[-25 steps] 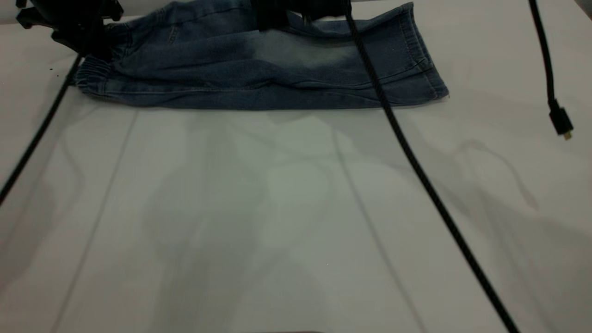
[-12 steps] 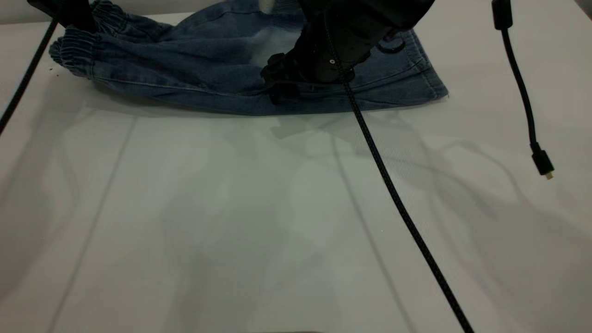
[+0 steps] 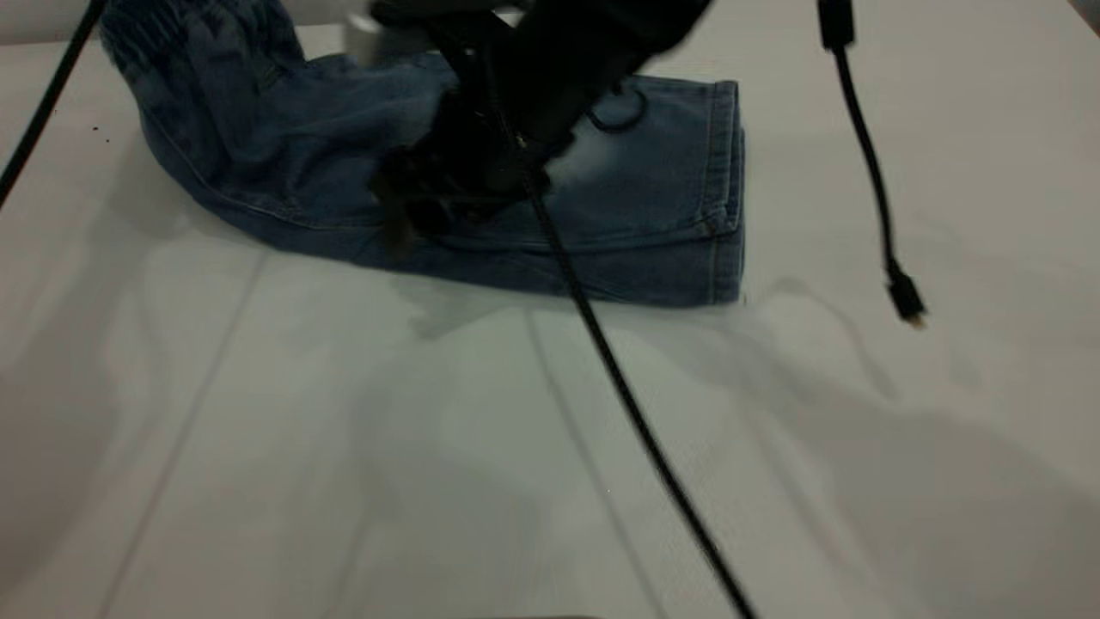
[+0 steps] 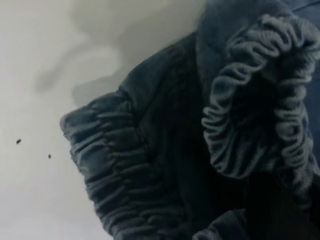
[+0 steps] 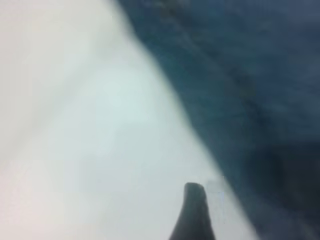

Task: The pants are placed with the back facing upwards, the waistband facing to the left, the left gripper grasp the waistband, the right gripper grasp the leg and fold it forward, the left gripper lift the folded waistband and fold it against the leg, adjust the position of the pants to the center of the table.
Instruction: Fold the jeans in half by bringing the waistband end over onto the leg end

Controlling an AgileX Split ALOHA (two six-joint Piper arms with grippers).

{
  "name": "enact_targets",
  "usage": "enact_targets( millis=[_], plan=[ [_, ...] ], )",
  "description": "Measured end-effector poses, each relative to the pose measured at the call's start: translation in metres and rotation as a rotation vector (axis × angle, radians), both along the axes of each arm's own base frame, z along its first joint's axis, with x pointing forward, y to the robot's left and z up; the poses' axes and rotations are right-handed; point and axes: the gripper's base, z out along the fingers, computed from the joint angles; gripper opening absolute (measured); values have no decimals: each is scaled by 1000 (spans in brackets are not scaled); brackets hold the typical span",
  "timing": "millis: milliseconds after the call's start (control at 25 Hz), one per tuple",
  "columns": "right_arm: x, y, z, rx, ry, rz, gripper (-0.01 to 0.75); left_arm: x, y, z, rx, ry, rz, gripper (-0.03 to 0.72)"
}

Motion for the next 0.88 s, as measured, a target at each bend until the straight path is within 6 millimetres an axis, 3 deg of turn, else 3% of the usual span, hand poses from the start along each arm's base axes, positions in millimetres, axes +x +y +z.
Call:
enact_targets(
  millis=[160,280,440,680,880],
  plan=[
    [13,-16,72,75,-73,28,496,1,-13,25,0,-67,-28,68],
    [24,-44,110,105,-102,6,496,-1,-31,51,-4,-142,-63,68],
    [32,-86,150,133,-118,-41,496,-8,-72,76,-13,-214,-147,68],
    [24,-137,226,195,-208,-106,496,-26,-148,72,-16,-213,-321,68],
    [4,-151,270,229,-263,-96,496,-48,-216,49,22,-196,-545,68]
  ],
)
